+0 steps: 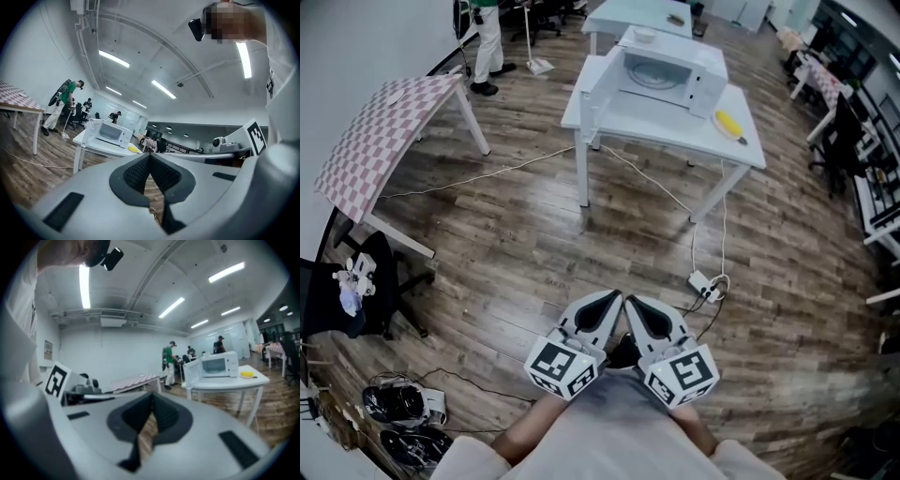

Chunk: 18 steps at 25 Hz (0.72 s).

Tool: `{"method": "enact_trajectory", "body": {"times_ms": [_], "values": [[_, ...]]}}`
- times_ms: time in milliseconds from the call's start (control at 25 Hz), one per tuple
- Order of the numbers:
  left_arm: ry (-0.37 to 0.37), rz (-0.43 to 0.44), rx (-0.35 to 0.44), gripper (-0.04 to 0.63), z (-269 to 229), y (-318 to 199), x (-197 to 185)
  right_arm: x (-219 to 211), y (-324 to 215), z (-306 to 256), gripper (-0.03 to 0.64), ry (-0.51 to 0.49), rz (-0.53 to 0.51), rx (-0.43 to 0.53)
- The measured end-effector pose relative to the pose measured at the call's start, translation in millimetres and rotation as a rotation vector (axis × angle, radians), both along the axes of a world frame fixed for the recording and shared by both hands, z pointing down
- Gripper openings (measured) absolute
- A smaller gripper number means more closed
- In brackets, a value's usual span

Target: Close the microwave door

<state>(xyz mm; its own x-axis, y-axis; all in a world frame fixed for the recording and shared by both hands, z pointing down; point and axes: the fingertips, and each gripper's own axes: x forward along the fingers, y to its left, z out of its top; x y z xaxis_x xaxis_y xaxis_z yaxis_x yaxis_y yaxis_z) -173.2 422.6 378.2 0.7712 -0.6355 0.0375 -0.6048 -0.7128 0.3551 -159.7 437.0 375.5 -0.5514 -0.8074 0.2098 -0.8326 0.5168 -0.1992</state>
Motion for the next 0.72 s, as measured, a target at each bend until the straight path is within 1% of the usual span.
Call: {"method": "enact_trajectory", "body": {"times_ms": [240,360,480,720], "values": [[0.003,-0.004,-0.029,0.017,11,-6,-4,-3,-12,7,0.023,-0.002,-0.008,-0.009],[0.014,-0.003,-0.042,0.017,14,-14,-6,-3,-22,10,0.023,-0.016,0.006,0.004],[0.008,0.0,-0.06,0.017,19,-26,-6,-3,-37,14,0.023,-0.029,0.014,0.003],[0.003,-0.008,-0.057,0.017,18,-58,-1,2,-69,18,0.023,-0.019,-0.001,-0.018]]}}
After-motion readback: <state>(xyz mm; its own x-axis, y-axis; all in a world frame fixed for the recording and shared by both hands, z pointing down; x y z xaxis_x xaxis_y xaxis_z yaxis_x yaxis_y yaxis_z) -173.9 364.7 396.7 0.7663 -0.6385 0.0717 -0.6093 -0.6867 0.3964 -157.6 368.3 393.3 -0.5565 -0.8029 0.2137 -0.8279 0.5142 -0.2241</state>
